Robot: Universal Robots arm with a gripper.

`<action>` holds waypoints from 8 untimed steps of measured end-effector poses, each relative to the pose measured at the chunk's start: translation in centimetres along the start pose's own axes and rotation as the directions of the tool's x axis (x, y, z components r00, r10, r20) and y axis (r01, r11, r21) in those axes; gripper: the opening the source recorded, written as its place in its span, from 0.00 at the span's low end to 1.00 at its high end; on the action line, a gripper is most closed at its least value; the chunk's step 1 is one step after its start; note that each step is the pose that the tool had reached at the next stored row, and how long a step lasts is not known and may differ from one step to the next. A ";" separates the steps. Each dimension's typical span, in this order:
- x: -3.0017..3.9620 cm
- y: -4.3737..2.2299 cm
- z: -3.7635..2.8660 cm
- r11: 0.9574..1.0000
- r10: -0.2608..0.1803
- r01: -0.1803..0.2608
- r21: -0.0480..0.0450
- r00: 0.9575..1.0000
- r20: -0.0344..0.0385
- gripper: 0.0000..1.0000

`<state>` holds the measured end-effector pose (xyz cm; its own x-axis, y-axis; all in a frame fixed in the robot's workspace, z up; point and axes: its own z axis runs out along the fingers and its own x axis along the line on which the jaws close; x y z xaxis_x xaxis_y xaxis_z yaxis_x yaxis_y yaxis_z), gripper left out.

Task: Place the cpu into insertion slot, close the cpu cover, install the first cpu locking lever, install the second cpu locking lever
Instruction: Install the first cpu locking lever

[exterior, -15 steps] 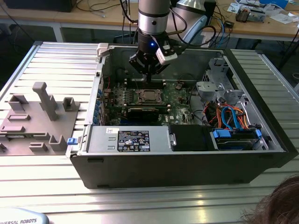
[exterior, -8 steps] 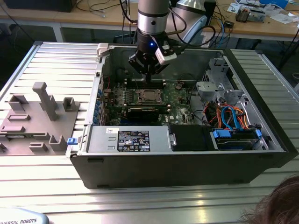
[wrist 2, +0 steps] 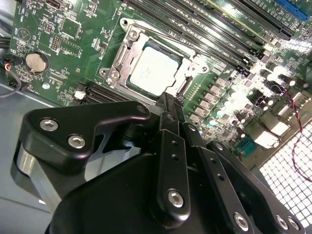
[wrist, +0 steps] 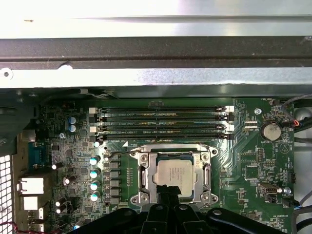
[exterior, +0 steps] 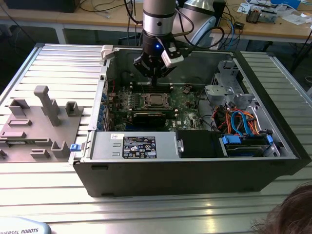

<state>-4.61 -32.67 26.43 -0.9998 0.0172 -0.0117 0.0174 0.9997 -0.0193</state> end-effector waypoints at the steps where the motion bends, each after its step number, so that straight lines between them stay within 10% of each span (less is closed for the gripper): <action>1: 0.01 0.00 0.00 1.000 0.000 0.000 0.000 1.000 0.000 0.11; 8: 0.32 -0.01 0.00 1.000 0.000 0.000 0.000 1.000 0.000 0.11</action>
<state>-4.93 -32.67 26.43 -0.9998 0.0171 -0.0118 0.0174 0.9997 -0.0193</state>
